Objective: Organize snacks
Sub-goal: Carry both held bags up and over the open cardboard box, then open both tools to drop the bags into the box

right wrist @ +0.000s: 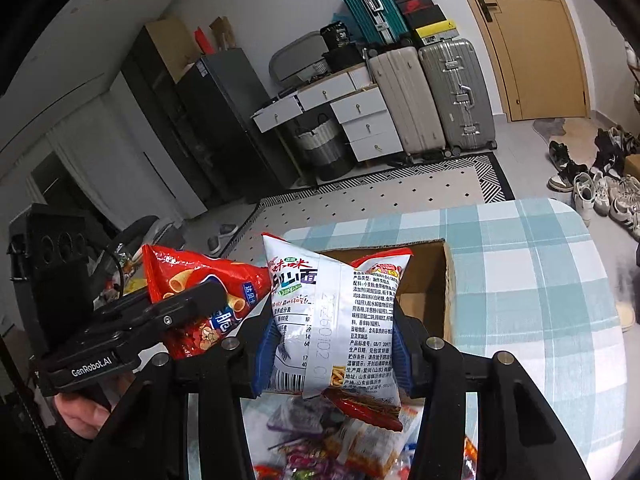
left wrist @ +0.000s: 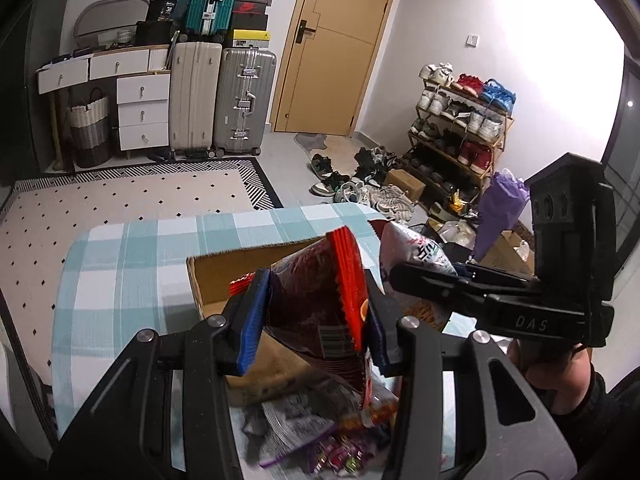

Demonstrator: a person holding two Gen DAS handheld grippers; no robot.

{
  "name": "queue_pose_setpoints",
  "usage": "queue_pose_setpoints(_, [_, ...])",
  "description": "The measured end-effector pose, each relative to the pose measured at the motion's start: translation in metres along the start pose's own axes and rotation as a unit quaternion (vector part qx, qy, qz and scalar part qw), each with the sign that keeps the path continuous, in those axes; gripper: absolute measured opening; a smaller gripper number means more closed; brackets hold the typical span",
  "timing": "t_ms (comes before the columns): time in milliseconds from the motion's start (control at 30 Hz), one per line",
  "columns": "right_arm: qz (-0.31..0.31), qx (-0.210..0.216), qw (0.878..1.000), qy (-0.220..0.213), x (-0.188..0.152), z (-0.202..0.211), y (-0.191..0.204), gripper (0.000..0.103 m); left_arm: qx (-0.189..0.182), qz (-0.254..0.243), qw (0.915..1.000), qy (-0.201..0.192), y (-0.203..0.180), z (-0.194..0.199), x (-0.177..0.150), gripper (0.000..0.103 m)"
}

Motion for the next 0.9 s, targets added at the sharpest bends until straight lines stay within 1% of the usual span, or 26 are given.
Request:
queue_pose_setpoints(167, [0.008,-0.019,1.000,0.015,0.008,-0.030,-0.010,0.048,0.002,0.000,0.9998,0.021,0.007,-0.043,0.005,0.040])
queue_pose_setpoints(400, [0.006,-0.043,0.998,0.044,-0.002,-0.068,-0.035,0.048,0.006,0.010,0.9989,0.046,0.023,-0.098,-0.007,0.040])
queue_pose_setpoints(600, [0.006,-0.057,0.997,0.055,-0.008,-0.091,-0.053,0.049,0.007,0.024,0.9977,0.064,0.040,-0.136,-0.016,0.041])
queue_pose_setpoints(633, [0.008,-0.057,0.997,0.058,-0.008,-0.094,-0.055,0.049,0.015,0.022,0.9974,0.068,0.041,-0.140,-0.017,0.043])
queue_pose_setpoints(667, [0.011,-0.059,0.996,0.062,-0.009,-0.096,-0.056,0.051,0.029,0.020,0.9968,0.072,0.044,-0.144,-0.018,0.049])
queue_pose_setpoints(700, [0.012,-0.063,0.996,0.062,-0.010,-0.097,-0.058,0.053,0.035,0.023,0.9965,0.072,0.046,-0.147,-0.018,0.052])
queue_pose_setpoints(733, [0.013,-0.065,0.996,0.060,-0.010,-0.097,-0.059,0.054,0.037,0.027,0.9965,0.071,0.047,-0.145,-0.018,0.058])
queue_pose_setpoints(767, [0.014,-0.066,0.996,0.054,-0.010,-0.095,-0.061,0.057,0.038,0.031,0.9965,0.068,0.048,-0.143,-0.018,0.064])
queue_pose_setpoints(800, [0.015,-0.067,0.997,0.042,-0.009,-0.091,-0.062,0.064,0.041,0.035,0.9965,0.065,0.050,-0.140,-0.017,0.068])
queue_pose_setpoints(833, [0.015,-0.069,0.997,0.033,-0.008,-0.087,-0.064,0.068,0.049,0.038,0.9962,0.061,0.053,-0.137,-0.016,0.078])
queue_pose_setpoints(867, [0.012,-0.063,0.998,0.026,-0.007,-0.084,-0.066,0.074,0.052,0.040,0.9963,0.057,0.053,-0.134,-0.016,0.081])
queue_pose_setpoints(900, [0.010,-0.058,0.998,0.022,-0.007,-0.081,-0.066,0.077,0.051,0.042,0.9965,0.052,0.054,-0.130,-0.015,0.081])
Point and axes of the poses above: each gripper's, at about its wrist camera, not at the fingertips, and z roughly against the way its jaws point, y to its left, x to its top, the point moved 4 cm from there along -z, roughly the way its jaws point, and after that the axes turned 5 degrees about x, right-handed, at the moved point
